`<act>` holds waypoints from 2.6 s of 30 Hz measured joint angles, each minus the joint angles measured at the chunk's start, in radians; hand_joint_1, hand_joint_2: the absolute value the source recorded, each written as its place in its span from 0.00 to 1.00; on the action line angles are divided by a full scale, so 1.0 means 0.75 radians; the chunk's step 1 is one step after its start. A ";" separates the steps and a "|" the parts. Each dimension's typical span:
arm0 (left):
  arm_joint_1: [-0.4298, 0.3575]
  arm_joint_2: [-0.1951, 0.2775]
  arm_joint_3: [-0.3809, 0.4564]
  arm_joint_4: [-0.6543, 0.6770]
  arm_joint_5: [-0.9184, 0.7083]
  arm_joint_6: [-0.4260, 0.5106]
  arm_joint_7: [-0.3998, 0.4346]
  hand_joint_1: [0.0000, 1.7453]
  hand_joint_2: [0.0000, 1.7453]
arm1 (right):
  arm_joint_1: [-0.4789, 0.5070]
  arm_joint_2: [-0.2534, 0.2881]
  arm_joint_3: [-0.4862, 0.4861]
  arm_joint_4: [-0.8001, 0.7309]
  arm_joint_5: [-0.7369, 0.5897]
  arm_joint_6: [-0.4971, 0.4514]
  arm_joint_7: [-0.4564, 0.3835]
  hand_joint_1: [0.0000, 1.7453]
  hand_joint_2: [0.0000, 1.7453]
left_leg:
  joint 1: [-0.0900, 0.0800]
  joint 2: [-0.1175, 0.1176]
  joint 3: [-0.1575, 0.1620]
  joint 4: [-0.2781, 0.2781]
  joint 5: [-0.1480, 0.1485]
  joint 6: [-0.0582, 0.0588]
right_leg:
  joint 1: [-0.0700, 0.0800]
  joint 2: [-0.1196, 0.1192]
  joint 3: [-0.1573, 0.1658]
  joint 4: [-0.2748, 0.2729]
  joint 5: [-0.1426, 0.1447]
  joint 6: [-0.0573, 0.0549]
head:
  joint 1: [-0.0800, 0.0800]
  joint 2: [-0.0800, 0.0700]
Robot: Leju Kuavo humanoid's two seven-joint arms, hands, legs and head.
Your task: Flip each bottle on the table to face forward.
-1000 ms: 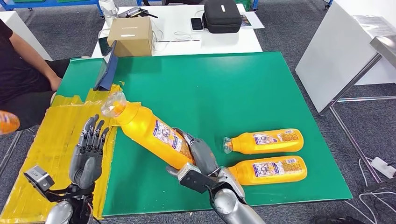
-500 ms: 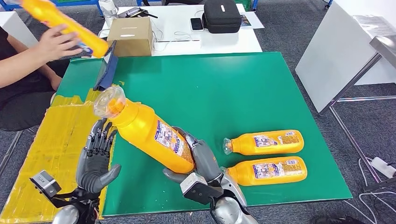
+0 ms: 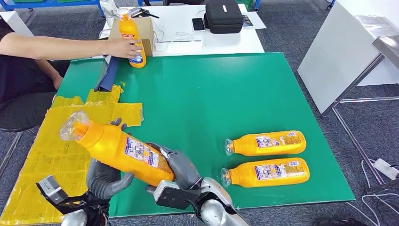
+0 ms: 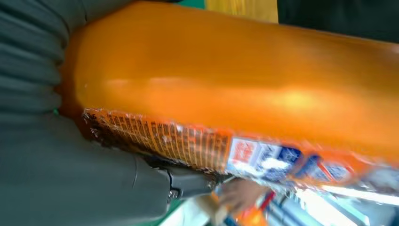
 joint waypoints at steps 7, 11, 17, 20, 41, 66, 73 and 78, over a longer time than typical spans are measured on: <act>0.003 0.001 -0.010 0.000 0.024 -0.016 -0.004 0.00 1.00 | -0.045 0.019 0.054 0.094 -0.043 0.075 0.002 1.00 1.00 | 0.000 0.000 0.000 0.000 0.000 0.000 | 0.000 0.000 0.000 0.000 0.000 0.000 | 0.000 0.000; 0.020 0.006 0.000 0.000 0.048 -0.044 -0.027 0.00 1.00 | -0.076 0.047 0.119 0.148 -0.057 0.111 -0.005 1.00 1.00 | 0.000 0.000 0.000 0.000 0.000 0.000 | 0.000 0.000 0.000 0.000 0.000 0.000 | 0.000 0.000; 0.035 0.021 0.026 0.001 0.054 -0.079 -0.034 0.00 1.00 | -0.118 0.063 0.199 0.195 -0.074 0.112 -0.003 1.00 1.00 | 0.000 0.000 0.000 0.000 0.000 0.000 | 0.000 0.000 -0.001 0.000 0.000 0.000 | 0.000 0.000; 0.041 0.027 0.032 0.001 0.054 -0.085 -0.035 0.00 1.00 | -0.131 0.063 0.216 0.208 -0.078 0.112 0.000 1.00 1.00 | 0.000 0.000 0.000 0.000 0.000 0.000 | 0.000 0.000 0.000 0.000 0.000 0.000 | 0.000 0.000; 0.029 0.040 0.019 0.002 -0.101 -0.042 -0.087 1.00 1.00 | -0.172 0.042 0.240 0.248 -0.115 0.052 0.015 1.00 1.00 | 0.000 0.000 0.000 0.000 0.000 0.000 | 0.000 0.000 -0.001 0.000 0.000 0.000 | 0.000 0.000; -0.114 0.110 0.100 0.027 -1.539 1.030 0.038 1.00 1.00 | -0.195 -0.071 -0.037 -0.039 0.002 -0.143 -0.009 0.00 0.00 | 0.000 -0.006 0.000 0.001 0.003 0.000 | -0.001 -0.009 0.001 -0.003 0.002 -0.002 | 0.000 0.000; -0.183 0.221 0.065 0.330 -2.093 1.226 0.442 1.00 1.00 | 0.078 -0.391 -0.263 -0.335 -0.064 0.066 -0.124 0.00 0.75 | -0.005 -0.005 -0.001 0.001 0.000 0.004 | -0.005 -0.009 0.001 -0.004 0.002 -0.002 | 0.000 0.000; -0.258 0.321 0.059 0.565 -2.200 1.056 0.588 1.00 1.00 | 0.155 -0.544 -0.338 -0.449 -0.076 0.187 -0.113 0.00 1.00 | -0.004 -0.004 -0.001 0.000 0.000 0.004 | -0.003 -0.008 0.000 -0.004 0.002 -0.002 | 0.000 0.000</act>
